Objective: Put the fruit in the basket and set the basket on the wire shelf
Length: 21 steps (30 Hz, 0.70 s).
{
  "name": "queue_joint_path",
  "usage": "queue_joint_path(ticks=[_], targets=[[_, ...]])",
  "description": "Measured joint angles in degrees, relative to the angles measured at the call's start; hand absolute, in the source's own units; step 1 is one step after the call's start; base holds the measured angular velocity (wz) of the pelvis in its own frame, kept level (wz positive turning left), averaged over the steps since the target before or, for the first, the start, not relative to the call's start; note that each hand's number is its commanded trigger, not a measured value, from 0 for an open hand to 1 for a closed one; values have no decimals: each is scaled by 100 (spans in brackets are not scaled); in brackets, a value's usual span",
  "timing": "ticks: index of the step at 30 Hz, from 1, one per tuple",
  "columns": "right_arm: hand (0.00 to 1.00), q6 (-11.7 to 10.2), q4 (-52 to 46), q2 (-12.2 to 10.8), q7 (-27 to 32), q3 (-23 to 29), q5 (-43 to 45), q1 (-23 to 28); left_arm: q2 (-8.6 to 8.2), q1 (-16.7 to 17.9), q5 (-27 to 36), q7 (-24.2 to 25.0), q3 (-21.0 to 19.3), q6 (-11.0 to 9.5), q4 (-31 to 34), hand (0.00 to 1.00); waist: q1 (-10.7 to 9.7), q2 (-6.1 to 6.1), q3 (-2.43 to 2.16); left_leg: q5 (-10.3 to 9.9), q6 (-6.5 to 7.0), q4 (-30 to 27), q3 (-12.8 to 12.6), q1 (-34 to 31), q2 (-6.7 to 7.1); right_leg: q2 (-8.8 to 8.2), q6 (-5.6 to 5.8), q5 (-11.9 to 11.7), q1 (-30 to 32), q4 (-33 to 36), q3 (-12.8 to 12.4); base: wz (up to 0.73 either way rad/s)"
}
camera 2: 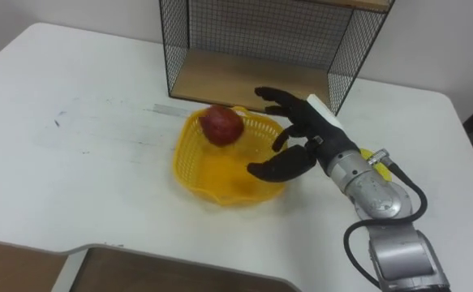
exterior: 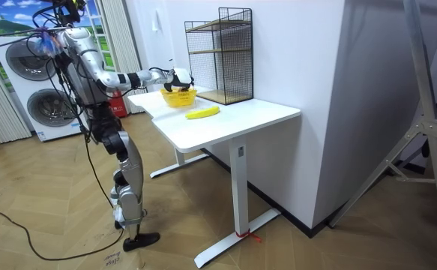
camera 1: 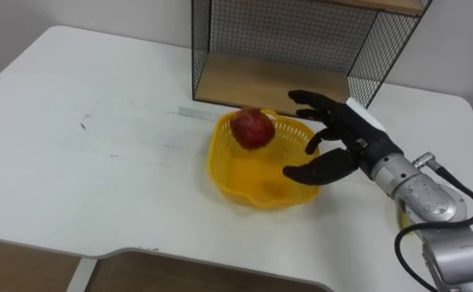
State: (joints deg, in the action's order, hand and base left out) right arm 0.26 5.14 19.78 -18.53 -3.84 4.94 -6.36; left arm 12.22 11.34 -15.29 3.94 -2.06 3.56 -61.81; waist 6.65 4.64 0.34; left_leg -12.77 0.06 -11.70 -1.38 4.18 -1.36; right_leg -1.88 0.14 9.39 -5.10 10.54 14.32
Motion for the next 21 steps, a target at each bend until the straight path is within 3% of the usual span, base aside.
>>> queue_joint_path(ticks=[8, 21], targets=[[0, 13, 13, -11, 8, -2, 0, 80, 0, 1, 4, 0, 0, 14, 0, 0, -7, 9, -27, 0, 0, -6, 4, -4, 1, 0, 0, 0, -1, 0, 0, 0], [0, 36, -67, -17, 52, 5, -517, 70, 0, 37, 13, -1, 10, -20, -10, 0, -44, -5, -21, 0, 0, -5, -29, 33, 1, 0, 0, 0, -46, 3, -7, 0]])
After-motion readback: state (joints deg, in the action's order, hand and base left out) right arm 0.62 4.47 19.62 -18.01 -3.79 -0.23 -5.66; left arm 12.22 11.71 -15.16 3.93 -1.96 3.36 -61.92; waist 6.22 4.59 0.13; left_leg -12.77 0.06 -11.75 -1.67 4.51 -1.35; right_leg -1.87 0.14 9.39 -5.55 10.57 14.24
